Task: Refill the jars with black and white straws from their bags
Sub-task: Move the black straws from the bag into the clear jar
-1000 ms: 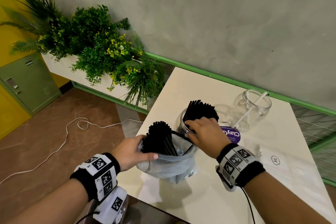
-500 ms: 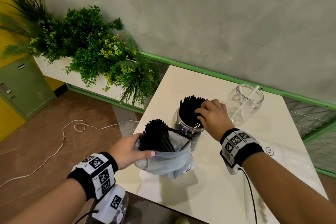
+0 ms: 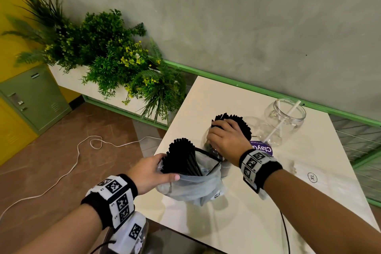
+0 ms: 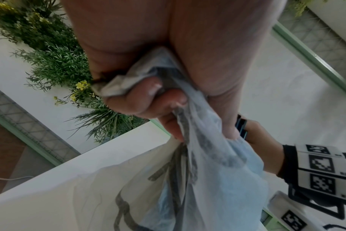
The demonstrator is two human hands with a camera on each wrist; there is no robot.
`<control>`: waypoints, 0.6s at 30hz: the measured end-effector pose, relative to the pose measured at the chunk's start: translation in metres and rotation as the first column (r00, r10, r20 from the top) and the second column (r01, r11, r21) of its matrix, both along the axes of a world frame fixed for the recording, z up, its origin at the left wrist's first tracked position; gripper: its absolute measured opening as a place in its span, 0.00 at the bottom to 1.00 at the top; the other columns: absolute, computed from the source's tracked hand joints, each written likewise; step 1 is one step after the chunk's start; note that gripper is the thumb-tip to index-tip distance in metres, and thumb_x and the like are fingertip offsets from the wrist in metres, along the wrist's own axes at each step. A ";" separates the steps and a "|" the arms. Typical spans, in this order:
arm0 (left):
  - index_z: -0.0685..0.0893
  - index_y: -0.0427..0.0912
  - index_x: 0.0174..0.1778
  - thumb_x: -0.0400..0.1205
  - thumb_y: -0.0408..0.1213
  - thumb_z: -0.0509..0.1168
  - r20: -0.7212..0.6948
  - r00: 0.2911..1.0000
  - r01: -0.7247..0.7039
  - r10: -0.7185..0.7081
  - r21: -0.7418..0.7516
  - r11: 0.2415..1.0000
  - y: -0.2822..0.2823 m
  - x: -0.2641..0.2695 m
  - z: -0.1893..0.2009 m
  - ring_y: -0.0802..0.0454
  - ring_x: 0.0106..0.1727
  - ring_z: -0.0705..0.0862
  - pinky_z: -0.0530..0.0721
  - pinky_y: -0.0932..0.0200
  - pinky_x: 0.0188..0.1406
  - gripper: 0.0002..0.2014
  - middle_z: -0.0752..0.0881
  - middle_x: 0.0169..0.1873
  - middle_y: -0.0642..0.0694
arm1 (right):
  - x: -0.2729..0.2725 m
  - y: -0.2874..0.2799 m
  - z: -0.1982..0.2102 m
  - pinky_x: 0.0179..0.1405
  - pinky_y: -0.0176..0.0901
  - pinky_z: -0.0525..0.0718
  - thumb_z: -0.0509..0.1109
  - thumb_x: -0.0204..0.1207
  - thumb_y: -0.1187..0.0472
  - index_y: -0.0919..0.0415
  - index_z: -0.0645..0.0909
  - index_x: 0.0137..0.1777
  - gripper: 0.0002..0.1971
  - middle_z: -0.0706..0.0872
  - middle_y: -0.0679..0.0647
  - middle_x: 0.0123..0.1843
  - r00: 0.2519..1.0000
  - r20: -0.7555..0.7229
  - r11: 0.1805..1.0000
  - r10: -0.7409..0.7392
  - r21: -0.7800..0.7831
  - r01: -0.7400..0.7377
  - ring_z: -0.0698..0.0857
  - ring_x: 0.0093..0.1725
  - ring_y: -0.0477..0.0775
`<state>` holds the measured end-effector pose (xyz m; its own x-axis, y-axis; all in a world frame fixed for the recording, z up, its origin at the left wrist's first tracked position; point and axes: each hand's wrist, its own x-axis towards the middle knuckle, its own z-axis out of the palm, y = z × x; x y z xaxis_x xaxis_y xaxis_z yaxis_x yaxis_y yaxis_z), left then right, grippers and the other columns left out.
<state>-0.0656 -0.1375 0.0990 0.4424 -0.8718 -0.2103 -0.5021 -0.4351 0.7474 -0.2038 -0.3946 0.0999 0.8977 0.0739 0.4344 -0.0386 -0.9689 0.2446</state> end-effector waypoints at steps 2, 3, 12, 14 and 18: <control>0.78 0.50 0.65 0.50 0.85 0.57 0.001 1.000 -0.005 0.005 -0.002 1.000 -0.001 0.000 0.000 0.58 0.57 0.84 0.82 0.55 0.56 0.54 0.86 0.56 0.55 | -0.009 -0.003 -0.001 0.69 0.56 0.67 0.73 0.76 0.59 0.53 0.84 0.46 0.01 0.86 0.46 0.49 1.000 0.030 1.000 -0.008 0.013 0.007 0.79 0.64 0.56; 0.78 0.51 0.65 0.50 0.85 0.57 -0.003 1.000 -0.009 0.009 -0.003 1.000 -0.001 0.000 0.001 0.58 0.56 0.84 0.82 0.56 0.56 0.54 0.86 0.56 0.55 | -0.015 -0.006 -0.002 0.70 0.56 0.67 0.71 0.77 0.58 0.53 0.84 0.46 0.01 0.86 0.45 0.49 0.999 0.040 1.000 -0.012 0.021 0.011 0.79 0.64 0.56; 0.77 0.50 0.66 0.58 0.75 0.64 -0.006 1.000 -0.029 0.029 0.005 1.000 -0.003 0.002 -0.001 0.59 0.58 0.83 0.80 0.65 0.53 0.45 0.86 0.56 0.56 | -0.034 -0.031 0.008 0.66 0.56 0.70 0.68 0.77 0.56 0.57 0.82 0.55 0.10 0.76 0.56 0.66 0.941 0.145 0.899 -0.306 0.370 0.235 0.72 0.67 0.61; 0.78 0.50 0.66 0.56 0.76 0.62 -0.012 1.000 -0.025 0.025 0.009 1.000 -0.005 0.003 0.000 0.60 0.57 0.83 0.80 0.64 0.54 0.47 0.86 0.57 0.55 | -0.025 -0.035 0.010 0.67 0.49 0.72 0.68 0.78 0.59 0.57 0.76 0.66 0.17 0.72 0.56 0.72 0.919 0.066 0.773 -0.389 0.567 0.286 0.72 0.69 0.57; 0.78 0.51 0.66 0.56 0.77 0.62 -0.003 1.000 -0.016 0.016 0.008 1.000 -0.006 0.004 0.000 0.60 0.56 0.83 0.80 0.65 0.52 0.47 0.86 0.56 0.55 | -0.009 -0.040 0.014 0.60 0.36 0.71 0.61 0.83 0.64 0.62 0.76 0.68 0.15 0.80 0.58 0.66 0.916 -0.005 0.654 -0.402 0.699 0.291 0.80 0.63 0.58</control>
<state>-0.0620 -0.1434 0.0988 0.4558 -0.8627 -0.2192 -0.4923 -0.4495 0.7454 -0.2133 -0.4347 0.1139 0.7231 -0.5909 0.3578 -0.3848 -0.7747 -0.5017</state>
